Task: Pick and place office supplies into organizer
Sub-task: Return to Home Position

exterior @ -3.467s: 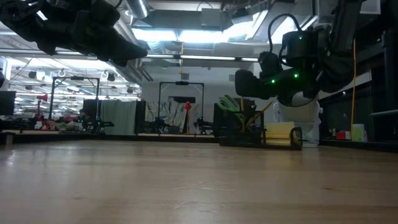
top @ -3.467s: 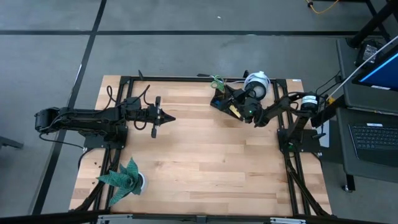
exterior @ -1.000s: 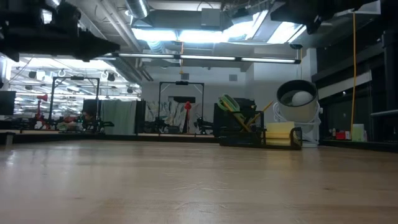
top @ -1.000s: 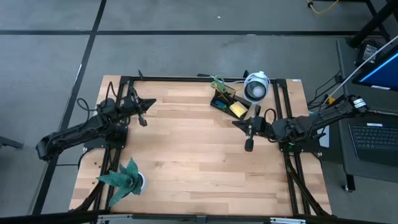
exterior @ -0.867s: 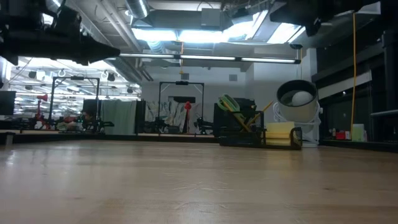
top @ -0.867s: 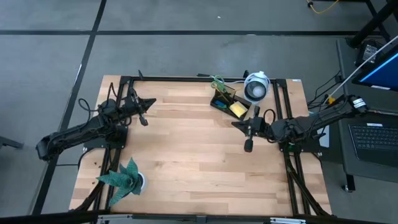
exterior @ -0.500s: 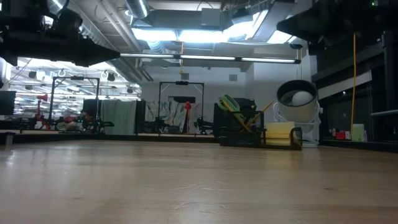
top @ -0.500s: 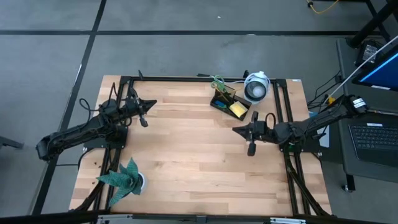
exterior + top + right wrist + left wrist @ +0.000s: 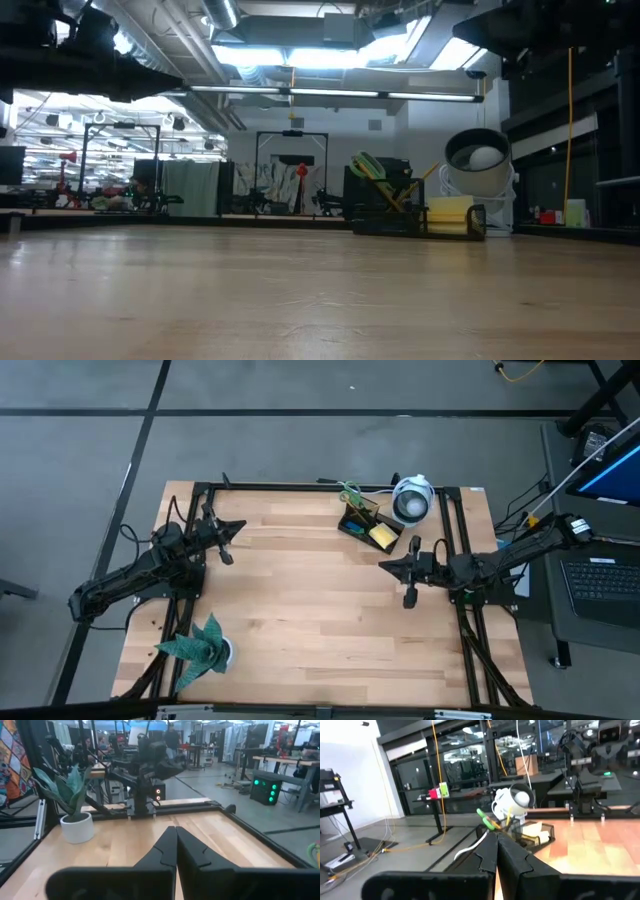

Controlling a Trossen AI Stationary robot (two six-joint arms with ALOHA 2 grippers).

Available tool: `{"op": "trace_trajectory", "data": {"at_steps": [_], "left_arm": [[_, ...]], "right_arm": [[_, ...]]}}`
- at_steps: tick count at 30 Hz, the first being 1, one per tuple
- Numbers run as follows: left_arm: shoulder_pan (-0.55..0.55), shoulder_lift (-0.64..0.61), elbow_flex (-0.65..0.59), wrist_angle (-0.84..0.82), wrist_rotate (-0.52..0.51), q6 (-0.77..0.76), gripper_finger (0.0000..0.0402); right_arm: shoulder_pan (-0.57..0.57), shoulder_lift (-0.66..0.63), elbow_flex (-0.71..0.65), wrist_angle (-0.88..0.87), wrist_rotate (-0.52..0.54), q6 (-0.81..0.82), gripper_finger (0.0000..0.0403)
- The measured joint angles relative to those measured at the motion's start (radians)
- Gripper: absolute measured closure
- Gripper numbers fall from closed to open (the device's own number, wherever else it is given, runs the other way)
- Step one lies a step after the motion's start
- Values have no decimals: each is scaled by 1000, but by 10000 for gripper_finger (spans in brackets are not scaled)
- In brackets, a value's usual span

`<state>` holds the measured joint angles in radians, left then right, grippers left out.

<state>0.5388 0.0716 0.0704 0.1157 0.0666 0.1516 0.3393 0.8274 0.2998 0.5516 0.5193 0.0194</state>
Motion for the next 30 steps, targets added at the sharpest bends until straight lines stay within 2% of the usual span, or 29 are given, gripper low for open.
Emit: {"op": "trace_trajectory", "data": {"at_steps": [4, 11, 17, 22, 26, 30], "left_arm": [[0, -26, 0, -55, 3, -16, 400], [0, -31, 0, -64, 3, -16, 400], [0, -31, -64, -1, 5, -29, 399], [0, -29, -62, 20, 4, -35, 400], [0, -29, -62, 39, 2, -34, 399], [0, -29, -63, 38, -48, -34, 400]], "right_arm": [[0, -77, 0, -59, -17, -25, 401], [0, -244, 0, -266, -16, 1, 401], [0, -388, 0, -407, -17, -51, 401], [1, -519, 0, -530, -18, -41, 401], [2, -588, -31, -540, -32, -33, 401], [2, -633, -142, -455, -41, -30, 401]]}}
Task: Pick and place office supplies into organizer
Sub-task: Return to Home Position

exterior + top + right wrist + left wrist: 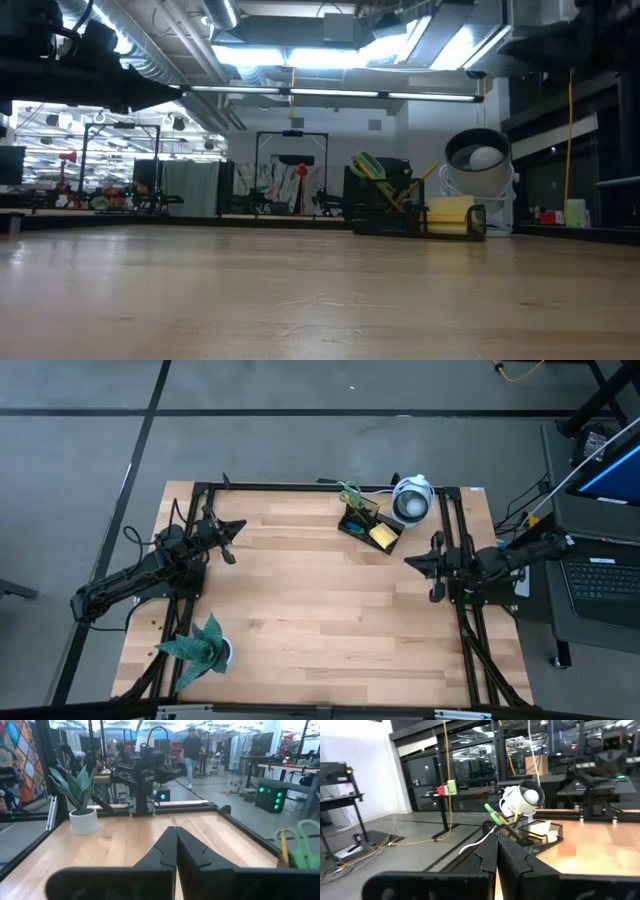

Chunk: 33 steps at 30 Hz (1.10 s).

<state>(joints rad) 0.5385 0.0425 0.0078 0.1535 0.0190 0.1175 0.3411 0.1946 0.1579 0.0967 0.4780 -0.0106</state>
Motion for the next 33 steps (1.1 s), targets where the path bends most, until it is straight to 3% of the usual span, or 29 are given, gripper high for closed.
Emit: {"op": "trace_trajectory", "data": {"at_steps": [5, 33], "left_arm": [[0, 0, 0, 4, -10, -60, 396], [0, 0, 0, 0, -12, -104, 394]], "right_arm": [[0, -24, -149, 167, -1, 1, 400], [0, -29, -150, 137, 0, 30, 369]]}}
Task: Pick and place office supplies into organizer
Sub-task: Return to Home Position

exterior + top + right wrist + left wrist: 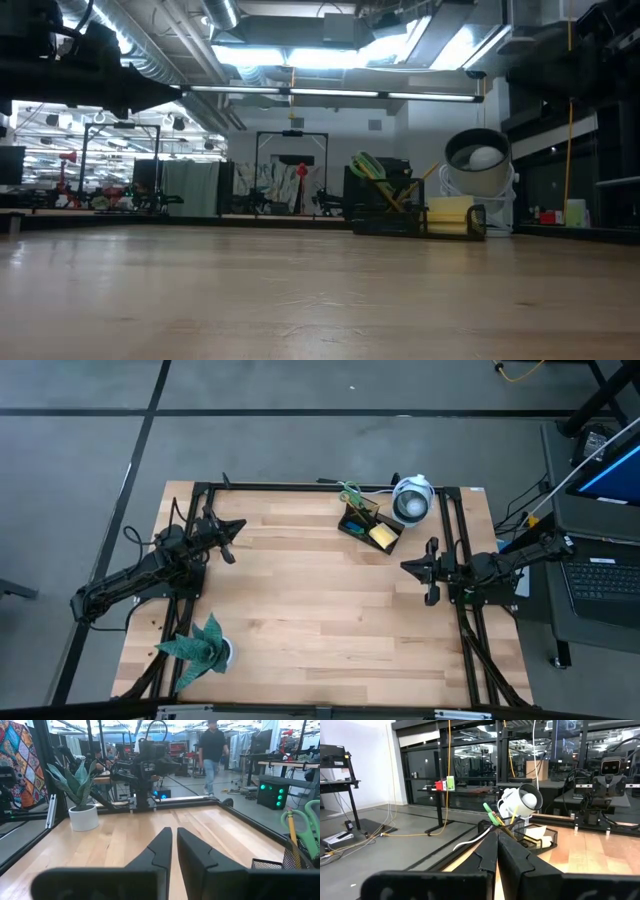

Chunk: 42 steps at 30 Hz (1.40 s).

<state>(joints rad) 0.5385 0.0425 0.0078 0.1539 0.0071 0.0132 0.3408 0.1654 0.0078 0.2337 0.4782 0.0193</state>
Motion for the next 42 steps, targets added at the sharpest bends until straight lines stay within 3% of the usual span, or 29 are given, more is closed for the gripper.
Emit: {"op": "trace_trajectory", "data": {"at_steps": [9, 19, 28, 34, 36, 42], "left_arm": [[0, 0, 0, 0, 0, 0, 394], [0, 0, 0, 0, 0, 0, 397], [0, 0, 0, 0, 0, 0, 395], [0, 0, 0, -1, 0, 0, 397], [0, 0, 0, 0, 0, 0, 396], [0, 0, 0, 0, 0, 0, 394]], "right_arm": [[0, -1, 0, 4, 1, 3, 368], [3, -81, 1, 96, 1, -111, 368], [-64, -164, 0, -89, -23, -12, 368], [-124, -164, 0, -111, -39, -9, 368], [-134, -164, 0, -134, -88, -65, 368], [-150, -164, -1, -199, -425, -180, 368]]}}
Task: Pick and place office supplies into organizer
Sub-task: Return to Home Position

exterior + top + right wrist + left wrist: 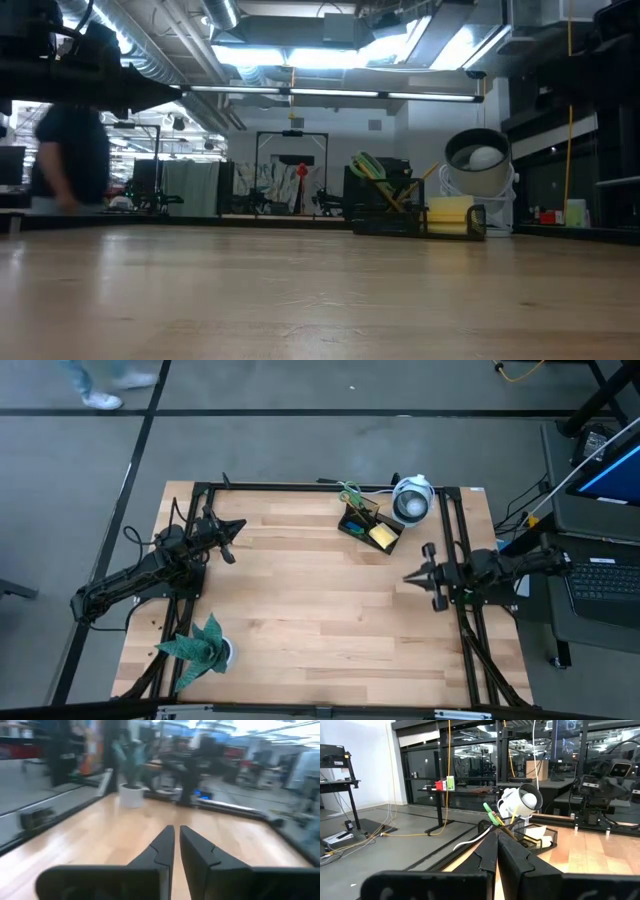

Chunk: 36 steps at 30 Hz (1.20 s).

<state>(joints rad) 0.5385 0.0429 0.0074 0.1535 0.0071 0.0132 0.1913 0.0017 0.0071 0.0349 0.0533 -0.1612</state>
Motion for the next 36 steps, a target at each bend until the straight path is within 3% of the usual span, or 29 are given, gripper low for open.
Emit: {"op": "trace_trajectory", "data": {"at_steps": [8, 36], "left_arm": [[0, 0, 0, 0, 0, 0, 393], [0, 0, 0, 0, 0, 0, 392]], "right_arm": [[-1, 3, 0, -5, -30, 130, 368], [-1, 3, 0, -4, -29, 130, 368]]}}
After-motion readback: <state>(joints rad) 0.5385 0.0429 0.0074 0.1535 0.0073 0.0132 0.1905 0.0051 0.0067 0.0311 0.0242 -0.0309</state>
